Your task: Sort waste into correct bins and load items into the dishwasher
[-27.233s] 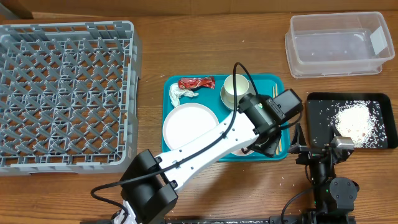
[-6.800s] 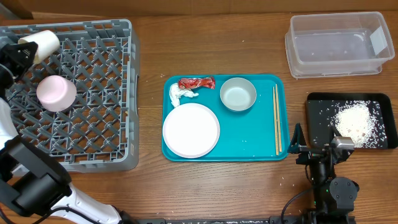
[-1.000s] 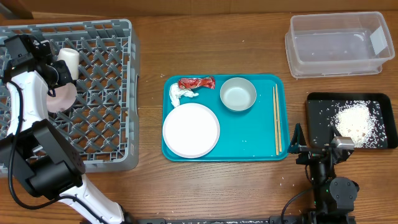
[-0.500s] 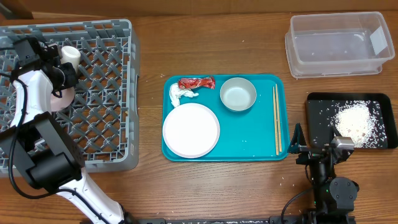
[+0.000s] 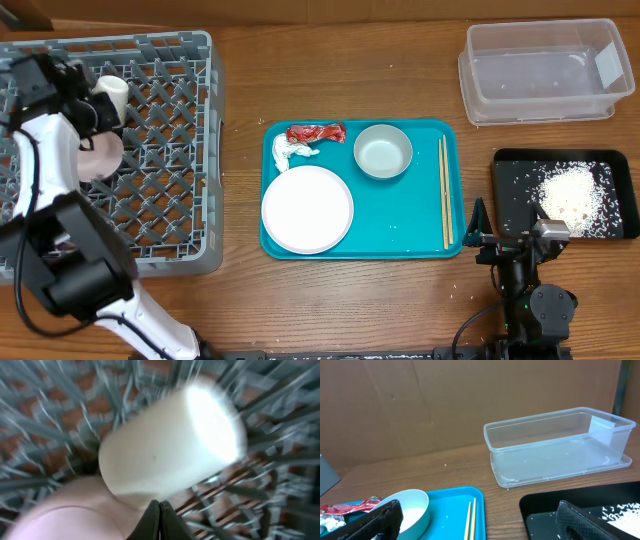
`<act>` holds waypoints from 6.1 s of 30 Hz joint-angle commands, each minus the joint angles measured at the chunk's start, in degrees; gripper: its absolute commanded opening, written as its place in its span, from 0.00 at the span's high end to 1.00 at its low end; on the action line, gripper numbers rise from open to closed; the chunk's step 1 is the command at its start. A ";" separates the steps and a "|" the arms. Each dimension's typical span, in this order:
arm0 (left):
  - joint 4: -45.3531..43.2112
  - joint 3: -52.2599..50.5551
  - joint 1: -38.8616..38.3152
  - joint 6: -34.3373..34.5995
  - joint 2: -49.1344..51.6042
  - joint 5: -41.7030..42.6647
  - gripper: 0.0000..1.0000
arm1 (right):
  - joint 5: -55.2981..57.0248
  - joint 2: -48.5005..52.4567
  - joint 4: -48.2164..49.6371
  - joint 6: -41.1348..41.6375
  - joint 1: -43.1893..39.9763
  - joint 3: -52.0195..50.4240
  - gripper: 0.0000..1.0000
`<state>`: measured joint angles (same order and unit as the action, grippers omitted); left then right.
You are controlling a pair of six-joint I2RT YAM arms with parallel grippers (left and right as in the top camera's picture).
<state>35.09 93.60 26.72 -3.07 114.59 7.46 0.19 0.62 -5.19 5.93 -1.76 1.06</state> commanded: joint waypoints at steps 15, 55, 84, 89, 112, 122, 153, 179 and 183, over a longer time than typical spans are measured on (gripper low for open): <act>-10.01 0.42 -6.84 -1.40 -4.39 3.34 0.96 | -0.24 -0.46 0.35 -0.39 0.20 -0.61 0.00; -6.47 0.42 -0.87 13.51 -4.83 -15.06 0.96 | -0.24 -0.46 0.35 -0.39 0.20 -0.61 0.00; -10.51 0.42 -6.43 -4.70 1.84 -6.58 0.96 | -0.24 -0.46 0.35 -0.39 0.20 -0.61 0.00; -9.84 0.39 -6.12 -4.70 2.01 -6.40 0.96 | -0.24 -0.46 0.35 -0.39 0.20 -0.61 0.00; -11.39 0.42 -3.56 -3.69 6.14 -10.51 0.96 | -0.24 -0.46 0.33 -0.39 0.20 -0.61 0.00; -10.78 0.44 -2.36 -2.14 3.78 -10.62 0.96 | -0.24 -0.46 0.35 -0.39 0.20 -0.61 0.00; 6.82 0.42 4.57 7.80 -12.09 -2.23 0.96 | -0.24 -0.46 0.35 -0.39 0.20 -0.61 0.00; 12.31 0.28 4.87 7.78 -4.37 -3.63 0.96 | -0.24 -0.46 0.33 -0.39 0.20 -0.61 0.00; 10.49 0.28 4.87 7.80 -1.92 -6.67 0.96 | -0.24 -0.46 0.35 -0.39 0.20 -0.61 0.00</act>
<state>46.30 94.00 31.38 4.36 109.67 3.11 0.19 0.62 -5.17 5.93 -1.76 1.06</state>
